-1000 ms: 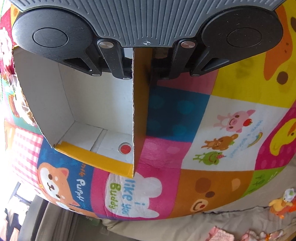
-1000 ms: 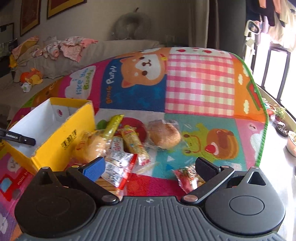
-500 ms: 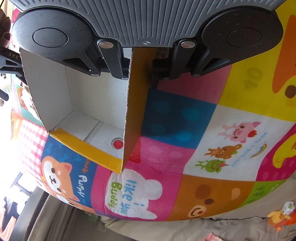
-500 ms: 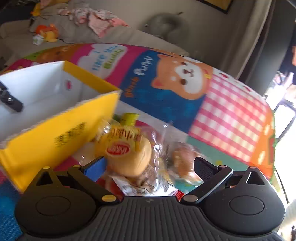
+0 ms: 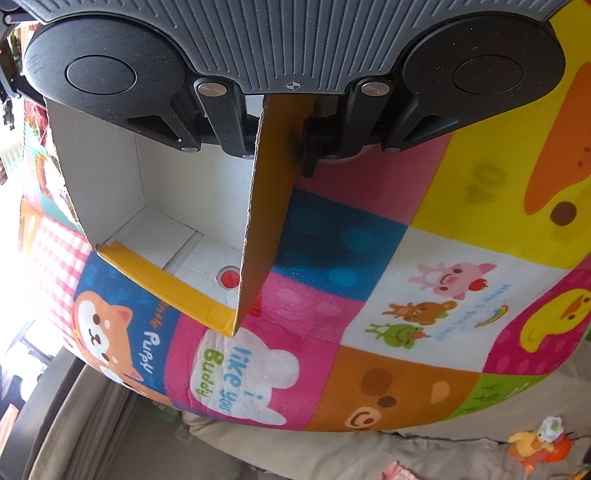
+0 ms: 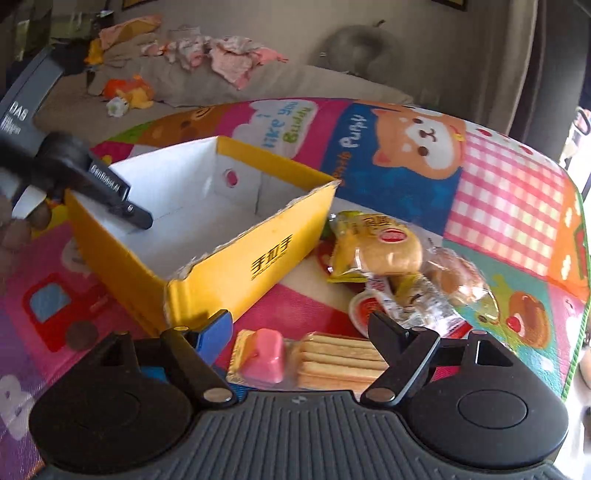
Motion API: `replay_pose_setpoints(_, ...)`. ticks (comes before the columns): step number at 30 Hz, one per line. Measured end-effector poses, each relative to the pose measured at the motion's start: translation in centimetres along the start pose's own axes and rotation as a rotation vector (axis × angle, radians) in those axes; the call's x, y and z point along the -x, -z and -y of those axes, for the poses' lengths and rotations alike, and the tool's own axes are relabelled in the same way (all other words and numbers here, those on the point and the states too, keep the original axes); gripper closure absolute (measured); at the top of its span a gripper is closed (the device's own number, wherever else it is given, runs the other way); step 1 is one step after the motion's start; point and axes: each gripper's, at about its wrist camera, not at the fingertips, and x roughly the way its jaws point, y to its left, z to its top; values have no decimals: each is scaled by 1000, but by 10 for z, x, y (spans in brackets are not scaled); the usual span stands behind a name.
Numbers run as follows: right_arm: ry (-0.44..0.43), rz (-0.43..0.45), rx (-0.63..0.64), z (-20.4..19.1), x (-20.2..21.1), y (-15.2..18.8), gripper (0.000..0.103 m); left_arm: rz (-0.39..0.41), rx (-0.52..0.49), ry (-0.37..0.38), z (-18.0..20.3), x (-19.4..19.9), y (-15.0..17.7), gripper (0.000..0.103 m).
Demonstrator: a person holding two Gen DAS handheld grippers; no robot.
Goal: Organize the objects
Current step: 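Reach the right tool to the wrapped round bun and grasp it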
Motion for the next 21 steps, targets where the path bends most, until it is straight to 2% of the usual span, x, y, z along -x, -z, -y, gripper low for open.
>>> replay_pose_setpoints(5,60,-54,49,1,-4,17,30,3,30,-7,-6,5,3,89)
replay_pose_setpoints(10,248,-114,-7,43,5,38,30,-10,70,25,5,3,7,88)
replay_pose_setpoints(11,263,-124,-37,51,7,42,30,-10,71,32,8,2,9,88)
replay_pose_setpoints(15,190,-139,-270,81,23,51,22,9,48,21,15,3,14,88)
replay_pose_setpoints(17,158,-120,-405,95,24,51,8,3,46,24,15,4,14,88)
replay_pose_setpoints(19,99,-106,-568,112,17,50,5,-2,34,23,15,6,15,88)
replay_pose_setpoints(21,65,-124,-651,122,1,48,5,-6,28,24,14,8,17,88)
